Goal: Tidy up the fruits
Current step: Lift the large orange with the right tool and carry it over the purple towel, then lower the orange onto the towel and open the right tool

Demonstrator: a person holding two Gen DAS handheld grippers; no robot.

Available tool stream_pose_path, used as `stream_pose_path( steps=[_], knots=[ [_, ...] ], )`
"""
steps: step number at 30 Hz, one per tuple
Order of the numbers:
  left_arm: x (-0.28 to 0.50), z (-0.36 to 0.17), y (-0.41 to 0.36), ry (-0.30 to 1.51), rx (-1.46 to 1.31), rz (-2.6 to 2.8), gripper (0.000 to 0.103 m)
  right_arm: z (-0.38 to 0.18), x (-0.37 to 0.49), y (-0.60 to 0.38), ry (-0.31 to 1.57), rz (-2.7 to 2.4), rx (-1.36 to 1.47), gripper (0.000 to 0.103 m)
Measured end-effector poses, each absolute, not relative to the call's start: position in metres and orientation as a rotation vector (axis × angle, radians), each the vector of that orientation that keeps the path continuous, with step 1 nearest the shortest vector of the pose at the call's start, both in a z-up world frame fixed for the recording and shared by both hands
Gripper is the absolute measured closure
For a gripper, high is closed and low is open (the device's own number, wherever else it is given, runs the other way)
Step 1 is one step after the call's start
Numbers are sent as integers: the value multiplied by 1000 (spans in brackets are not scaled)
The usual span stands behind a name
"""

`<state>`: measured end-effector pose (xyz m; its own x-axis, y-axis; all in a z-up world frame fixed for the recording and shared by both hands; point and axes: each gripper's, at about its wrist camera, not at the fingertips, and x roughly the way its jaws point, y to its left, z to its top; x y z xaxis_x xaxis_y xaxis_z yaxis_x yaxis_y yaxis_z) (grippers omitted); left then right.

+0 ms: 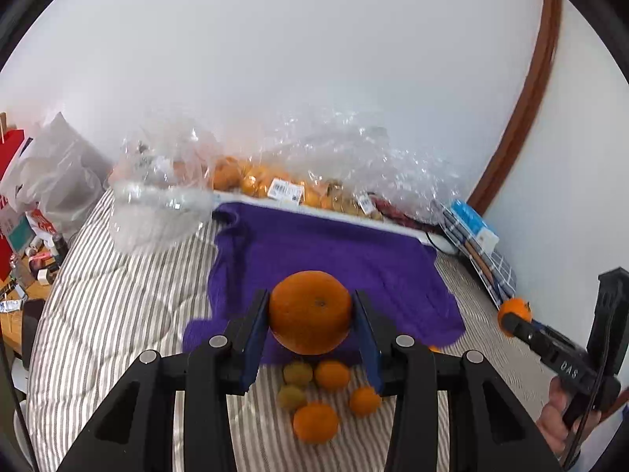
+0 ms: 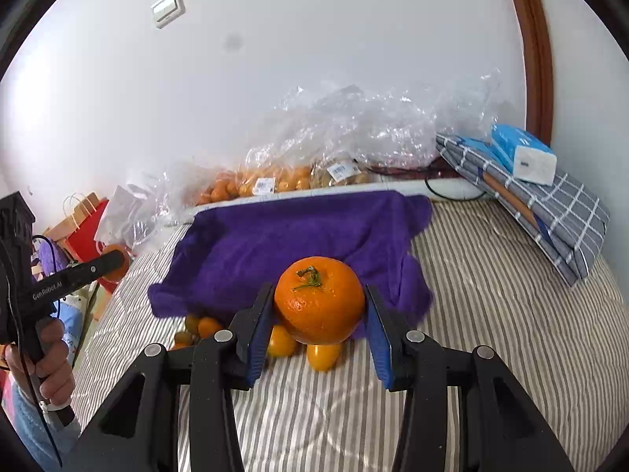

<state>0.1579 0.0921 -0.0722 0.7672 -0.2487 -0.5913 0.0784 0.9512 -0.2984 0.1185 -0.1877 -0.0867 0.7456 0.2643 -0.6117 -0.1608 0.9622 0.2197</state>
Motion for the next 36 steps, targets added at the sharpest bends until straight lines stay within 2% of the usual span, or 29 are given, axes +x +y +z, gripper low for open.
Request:
stream_pose_path(
  steps=[10,16,29,36],
  knots=[
    [208,-59,88,637,-281,-101,63,-74,175,-181,666,253,176,59],
    [236,-73,86,641,-272,-55,63,-77,208,-176,653,216,162,59],
    [281,-139,79,773,-247,-53,63,-139,253,-175,758,188,136,59],
    [286,-149,77,813,-253,-80,63,-161,265,-170,832,198,125,59]
  ],
)
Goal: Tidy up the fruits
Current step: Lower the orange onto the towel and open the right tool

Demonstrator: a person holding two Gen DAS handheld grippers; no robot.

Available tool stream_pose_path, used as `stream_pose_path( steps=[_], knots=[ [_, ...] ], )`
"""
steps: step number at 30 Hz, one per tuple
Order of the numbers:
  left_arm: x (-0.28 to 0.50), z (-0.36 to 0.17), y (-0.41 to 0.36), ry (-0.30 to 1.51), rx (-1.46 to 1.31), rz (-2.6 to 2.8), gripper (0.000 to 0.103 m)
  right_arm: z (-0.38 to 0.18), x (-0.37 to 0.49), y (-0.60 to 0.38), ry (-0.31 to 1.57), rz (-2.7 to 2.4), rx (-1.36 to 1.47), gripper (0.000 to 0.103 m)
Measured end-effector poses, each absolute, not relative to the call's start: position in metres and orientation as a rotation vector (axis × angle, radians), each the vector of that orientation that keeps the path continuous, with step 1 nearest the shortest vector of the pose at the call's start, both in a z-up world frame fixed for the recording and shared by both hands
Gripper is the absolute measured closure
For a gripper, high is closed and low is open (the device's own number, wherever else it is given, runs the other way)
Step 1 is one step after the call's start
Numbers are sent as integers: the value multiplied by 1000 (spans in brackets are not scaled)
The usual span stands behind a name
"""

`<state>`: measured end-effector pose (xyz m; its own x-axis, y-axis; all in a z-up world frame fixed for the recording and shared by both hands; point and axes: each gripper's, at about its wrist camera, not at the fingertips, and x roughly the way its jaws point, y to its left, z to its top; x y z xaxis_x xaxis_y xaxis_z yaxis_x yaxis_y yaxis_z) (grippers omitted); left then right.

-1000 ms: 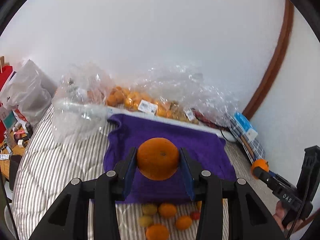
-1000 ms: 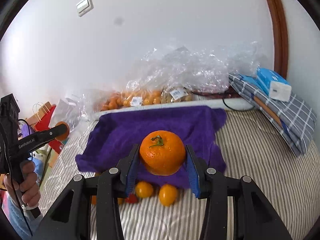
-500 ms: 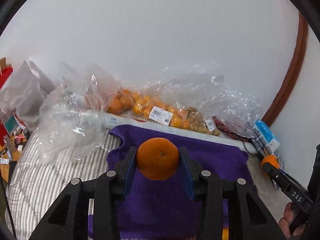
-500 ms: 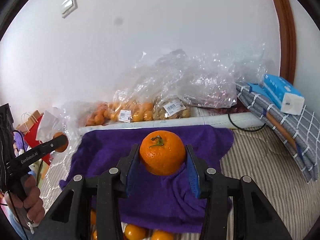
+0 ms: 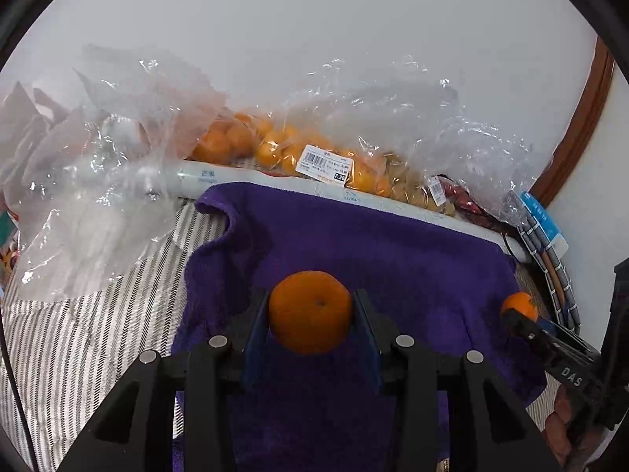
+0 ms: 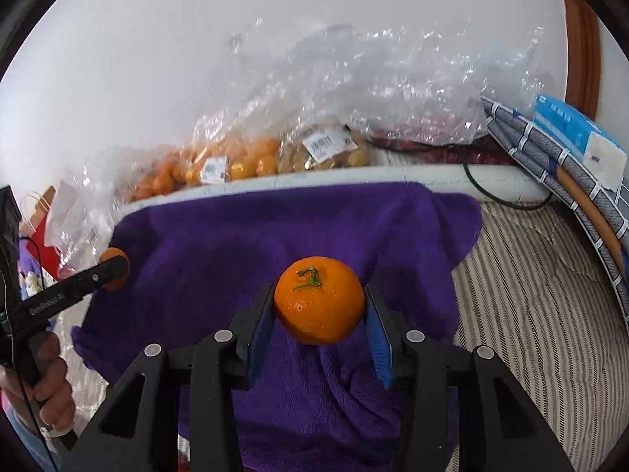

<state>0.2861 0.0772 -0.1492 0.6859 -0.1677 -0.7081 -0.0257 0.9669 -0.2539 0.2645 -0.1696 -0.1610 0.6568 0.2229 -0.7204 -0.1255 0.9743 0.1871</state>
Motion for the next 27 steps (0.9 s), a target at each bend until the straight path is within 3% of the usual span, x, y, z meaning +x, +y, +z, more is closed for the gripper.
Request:
stream_pose_path(
  steps=[16,21,27],
  knots=[
    [296,-169,71,900,-233,-83,63,-175,273,-165,891,152,92,58],
    [296,-168,72,896,-242,-94,63,-172,271,-165,866,154,98,49],
    [292,-160,72,866,-247,-98,50,-160,257,-164,797,122,62,30]
  ],
)
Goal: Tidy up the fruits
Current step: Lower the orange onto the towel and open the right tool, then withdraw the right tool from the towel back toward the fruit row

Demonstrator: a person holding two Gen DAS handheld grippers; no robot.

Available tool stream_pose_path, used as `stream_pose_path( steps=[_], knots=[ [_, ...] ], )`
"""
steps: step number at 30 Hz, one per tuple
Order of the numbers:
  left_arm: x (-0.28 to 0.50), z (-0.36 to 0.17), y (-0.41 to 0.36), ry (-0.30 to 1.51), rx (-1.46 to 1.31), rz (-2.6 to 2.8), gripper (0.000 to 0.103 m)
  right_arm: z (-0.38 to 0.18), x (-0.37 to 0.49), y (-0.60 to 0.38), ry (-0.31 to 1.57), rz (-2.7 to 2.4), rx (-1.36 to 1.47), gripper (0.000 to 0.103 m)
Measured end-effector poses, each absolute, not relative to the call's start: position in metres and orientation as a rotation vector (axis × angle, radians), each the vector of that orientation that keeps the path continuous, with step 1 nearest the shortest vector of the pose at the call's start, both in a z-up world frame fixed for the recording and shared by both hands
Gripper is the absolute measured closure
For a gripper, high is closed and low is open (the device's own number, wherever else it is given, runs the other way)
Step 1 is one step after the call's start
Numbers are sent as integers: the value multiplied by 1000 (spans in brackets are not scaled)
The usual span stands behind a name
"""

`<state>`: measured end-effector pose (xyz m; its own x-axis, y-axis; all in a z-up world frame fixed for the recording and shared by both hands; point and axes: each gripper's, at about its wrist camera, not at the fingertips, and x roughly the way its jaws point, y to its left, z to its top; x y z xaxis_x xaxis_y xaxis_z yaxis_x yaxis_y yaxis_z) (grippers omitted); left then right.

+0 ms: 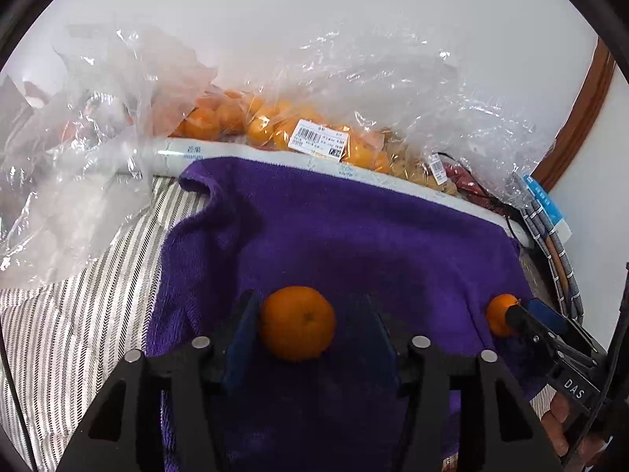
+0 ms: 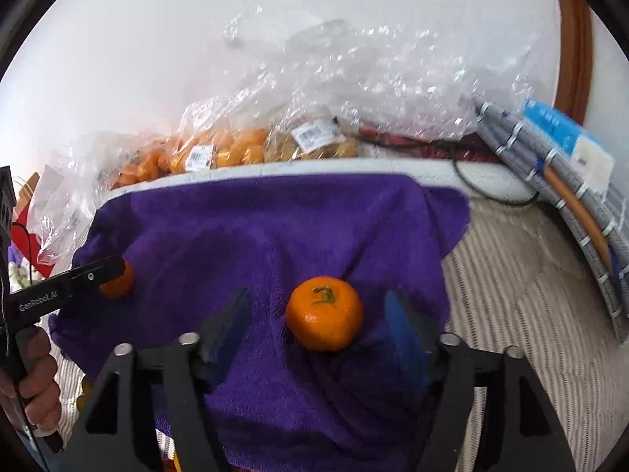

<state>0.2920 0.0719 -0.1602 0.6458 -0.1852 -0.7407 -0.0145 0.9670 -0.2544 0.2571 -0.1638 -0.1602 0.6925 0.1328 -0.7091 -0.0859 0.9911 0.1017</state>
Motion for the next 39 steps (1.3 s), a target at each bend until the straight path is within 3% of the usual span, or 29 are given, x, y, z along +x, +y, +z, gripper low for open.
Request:
stream_pose_path(
  steps=[17,39],
  knots=[
    [251,-103,60,723,-173,-99,50,-98,195,-160,615,74,5,30],
    [122,-77,85,698,-196,-133,50,-93,80,-179,718,118,92,32]
  ],
)
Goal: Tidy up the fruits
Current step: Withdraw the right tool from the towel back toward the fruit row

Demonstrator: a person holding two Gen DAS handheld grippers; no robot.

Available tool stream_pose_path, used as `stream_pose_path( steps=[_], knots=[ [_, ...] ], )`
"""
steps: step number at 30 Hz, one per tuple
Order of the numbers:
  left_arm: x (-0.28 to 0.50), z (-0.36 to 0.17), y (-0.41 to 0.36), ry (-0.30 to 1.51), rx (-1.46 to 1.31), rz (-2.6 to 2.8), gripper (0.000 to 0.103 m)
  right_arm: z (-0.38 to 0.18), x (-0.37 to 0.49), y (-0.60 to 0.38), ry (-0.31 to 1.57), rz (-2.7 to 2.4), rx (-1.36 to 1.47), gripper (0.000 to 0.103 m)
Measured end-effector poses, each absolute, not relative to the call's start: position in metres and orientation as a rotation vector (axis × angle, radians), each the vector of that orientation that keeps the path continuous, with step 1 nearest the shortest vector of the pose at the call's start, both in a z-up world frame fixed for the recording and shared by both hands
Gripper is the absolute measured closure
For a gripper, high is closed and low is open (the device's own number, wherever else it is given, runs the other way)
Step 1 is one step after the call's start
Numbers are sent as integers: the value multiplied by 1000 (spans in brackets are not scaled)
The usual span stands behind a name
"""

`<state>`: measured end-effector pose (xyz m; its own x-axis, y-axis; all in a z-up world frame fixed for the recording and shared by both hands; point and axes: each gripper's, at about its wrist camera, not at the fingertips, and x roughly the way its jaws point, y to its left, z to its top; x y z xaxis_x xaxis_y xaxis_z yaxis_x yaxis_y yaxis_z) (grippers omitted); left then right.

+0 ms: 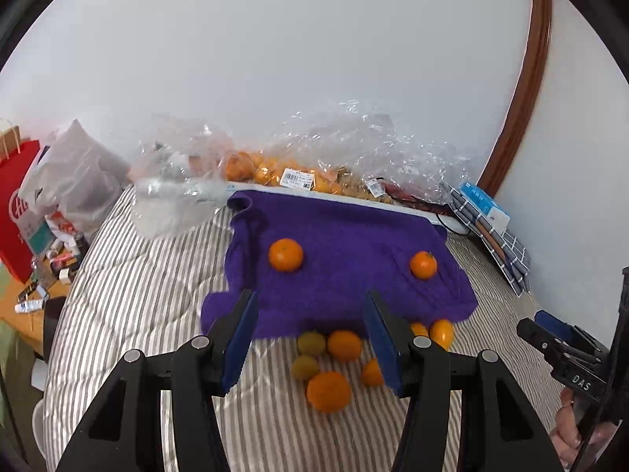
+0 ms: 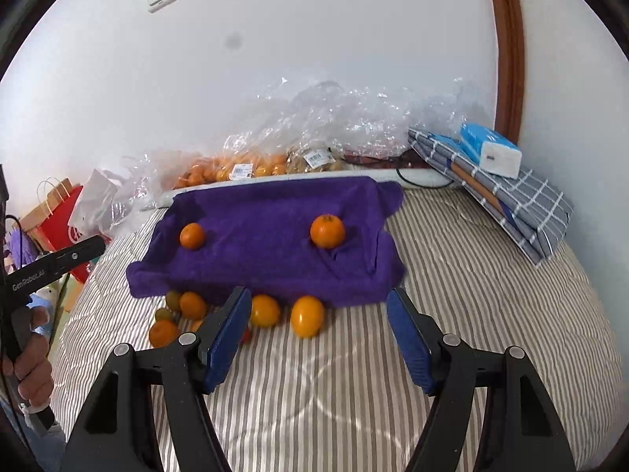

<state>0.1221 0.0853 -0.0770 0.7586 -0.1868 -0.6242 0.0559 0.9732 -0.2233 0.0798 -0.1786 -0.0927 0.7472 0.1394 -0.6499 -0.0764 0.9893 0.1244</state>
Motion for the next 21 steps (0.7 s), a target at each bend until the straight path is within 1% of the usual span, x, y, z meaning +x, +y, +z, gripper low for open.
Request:
stream_pose_path(
  steps=[3,5,9,11,15,17,19,21],
  knots=[
    [111,-84,90,705,-215,-155,50,-101,74,-181,734,123,108,32],
    [107,-91,93,708,-210,-154,50,-108,70,-181,729,124,104,37],
    [106,-105,97,738,-195,-120,50,-124,69,-176,744,126,89,44],
    [107,-112,101,753,-191,-113,50,-131,74,-174,763,139,94,50],
    [110,-130,110,786,-192,-94,50,-144,86,-167,783,141,83,53],
    [112,-138,115,808,-205,-91,50,-151,94,-164,802,147,89,60],
    [113,-142,119,819,-213,-91,50,-157,101,-161,824,153,92,64],
    [114,-145,121,823,-210,-90,50,-162,108,-158,830,153,97,65]
  ],
)
